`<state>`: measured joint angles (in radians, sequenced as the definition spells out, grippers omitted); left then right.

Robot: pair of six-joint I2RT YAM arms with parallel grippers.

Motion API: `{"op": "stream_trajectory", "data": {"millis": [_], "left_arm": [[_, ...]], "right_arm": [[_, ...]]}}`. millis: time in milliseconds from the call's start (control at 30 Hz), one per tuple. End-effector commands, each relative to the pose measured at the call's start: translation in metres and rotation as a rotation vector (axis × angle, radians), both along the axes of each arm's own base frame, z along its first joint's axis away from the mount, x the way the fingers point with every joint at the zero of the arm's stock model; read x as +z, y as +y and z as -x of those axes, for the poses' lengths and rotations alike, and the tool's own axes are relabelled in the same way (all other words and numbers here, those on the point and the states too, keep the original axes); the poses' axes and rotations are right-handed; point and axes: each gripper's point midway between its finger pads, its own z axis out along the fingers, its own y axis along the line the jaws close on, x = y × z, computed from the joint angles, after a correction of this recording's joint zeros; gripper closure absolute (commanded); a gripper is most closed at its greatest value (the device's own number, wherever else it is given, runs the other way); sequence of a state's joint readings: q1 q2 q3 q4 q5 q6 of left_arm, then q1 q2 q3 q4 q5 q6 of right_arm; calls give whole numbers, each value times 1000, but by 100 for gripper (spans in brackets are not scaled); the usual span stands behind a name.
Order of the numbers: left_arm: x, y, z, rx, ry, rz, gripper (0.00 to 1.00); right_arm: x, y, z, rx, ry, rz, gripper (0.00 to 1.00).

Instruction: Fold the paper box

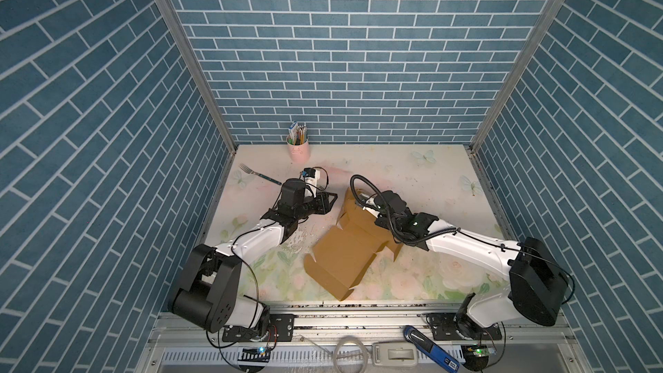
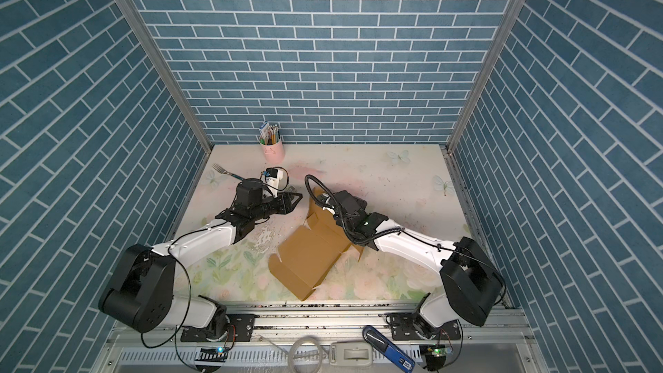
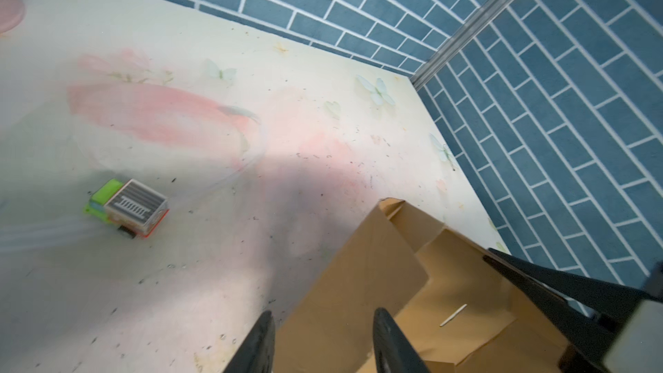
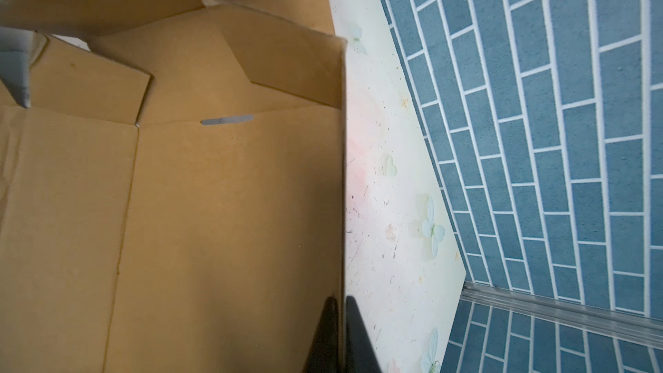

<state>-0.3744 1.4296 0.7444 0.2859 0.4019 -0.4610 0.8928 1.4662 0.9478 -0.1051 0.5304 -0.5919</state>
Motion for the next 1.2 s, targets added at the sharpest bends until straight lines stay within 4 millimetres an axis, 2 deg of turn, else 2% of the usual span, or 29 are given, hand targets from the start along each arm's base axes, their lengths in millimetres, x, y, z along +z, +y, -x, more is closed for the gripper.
{"op": "stream_trajectory", "data": {"millis": [0, 100, 233, 300, 500, 767, 967, 1167], "left_arm": [[-19, 11, -10, 39, -5, -65, 53], [-40, 12, -15, 29, 24, -104, 52], [-67, -4, -22, -49, 84, -103, 51], [-71, -12, -23, -89, 84, -81, 51], [-67, -26, -16, -176, 48, -19, 51], [-67, -35, 2, -237, 8, 33, 51], [-70, -39, 15, -273, -22, 58, 51], [-64, -44, 24, -304, -58, 69, 51]], "right_arm": [[0, 1, 1, 28, -27, 59, 92], [-1, 2, 2, 40, -33, 79, 92], [-4, 6, 1, 58, -49, 137, 92], [-6, 7, 1, 62, -54, 154, 93], [-5, 8, 0, 71, -64, 173, 93], [-3, 10, -4, 81, -81, 218, 93], [3, 17, -3, 104, -127, 248, 93], [17, 28, 3, 137, -187, 247, 93]]}}
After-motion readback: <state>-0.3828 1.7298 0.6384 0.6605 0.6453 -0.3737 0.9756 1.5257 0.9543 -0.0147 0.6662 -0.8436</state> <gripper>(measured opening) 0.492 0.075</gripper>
